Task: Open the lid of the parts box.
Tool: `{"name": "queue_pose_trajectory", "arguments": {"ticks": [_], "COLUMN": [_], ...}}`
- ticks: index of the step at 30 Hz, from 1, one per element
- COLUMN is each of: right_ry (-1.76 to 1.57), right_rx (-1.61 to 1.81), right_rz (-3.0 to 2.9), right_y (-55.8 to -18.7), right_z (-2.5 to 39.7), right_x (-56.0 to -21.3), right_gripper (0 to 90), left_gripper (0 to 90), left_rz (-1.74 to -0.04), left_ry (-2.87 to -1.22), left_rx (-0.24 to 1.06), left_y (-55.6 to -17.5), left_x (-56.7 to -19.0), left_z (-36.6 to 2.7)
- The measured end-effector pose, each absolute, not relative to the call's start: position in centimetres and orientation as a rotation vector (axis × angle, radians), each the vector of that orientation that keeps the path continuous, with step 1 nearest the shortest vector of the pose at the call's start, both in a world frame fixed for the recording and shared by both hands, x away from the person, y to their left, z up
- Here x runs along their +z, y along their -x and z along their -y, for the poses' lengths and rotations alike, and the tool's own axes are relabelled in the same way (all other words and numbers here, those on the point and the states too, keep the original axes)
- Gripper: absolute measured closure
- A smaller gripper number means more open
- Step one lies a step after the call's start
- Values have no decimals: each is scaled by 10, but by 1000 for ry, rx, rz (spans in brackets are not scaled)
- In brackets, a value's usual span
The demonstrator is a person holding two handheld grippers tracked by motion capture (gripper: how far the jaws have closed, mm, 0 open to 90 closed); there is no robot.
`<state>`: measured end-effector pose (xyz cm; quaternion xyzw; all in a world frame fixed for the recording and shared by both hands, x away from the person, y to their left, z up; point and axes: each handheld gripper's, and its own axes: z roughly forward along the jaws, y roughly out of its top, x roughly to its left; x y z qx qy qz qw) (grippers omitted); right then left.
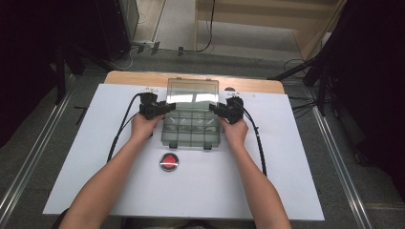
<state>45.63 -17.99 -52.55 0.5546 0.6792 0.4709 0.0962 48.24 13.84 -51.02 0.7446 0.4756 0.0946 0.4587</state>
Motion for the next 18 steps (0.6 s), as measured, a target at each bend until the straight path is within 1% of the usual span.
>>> {"name": "queue_pose_trajectory", "arguments": {"ticks": [11, 15, 18], "right_ry": [-1635, -1631, -1641], "right_rx": [1383, 1366, 1354], "right_rz": [-2019, -2021, -2022], "right_y": [-455, -455, -455], "right_z": [179, 179, 179], "right_x": [-526, -525, -524], "right_gripper": [530, 529, 514], "left_gripper": [480, 417, 415], "left_rz": [-1182, -1207, -1200], "left_ry": [-1830, -1821, -1824], "left_rx": [236, 202, 213], "left_y": [-483, -485, -484], "left_x": [-511, -511, -511], "left_z": [-139, -142, -141]}}
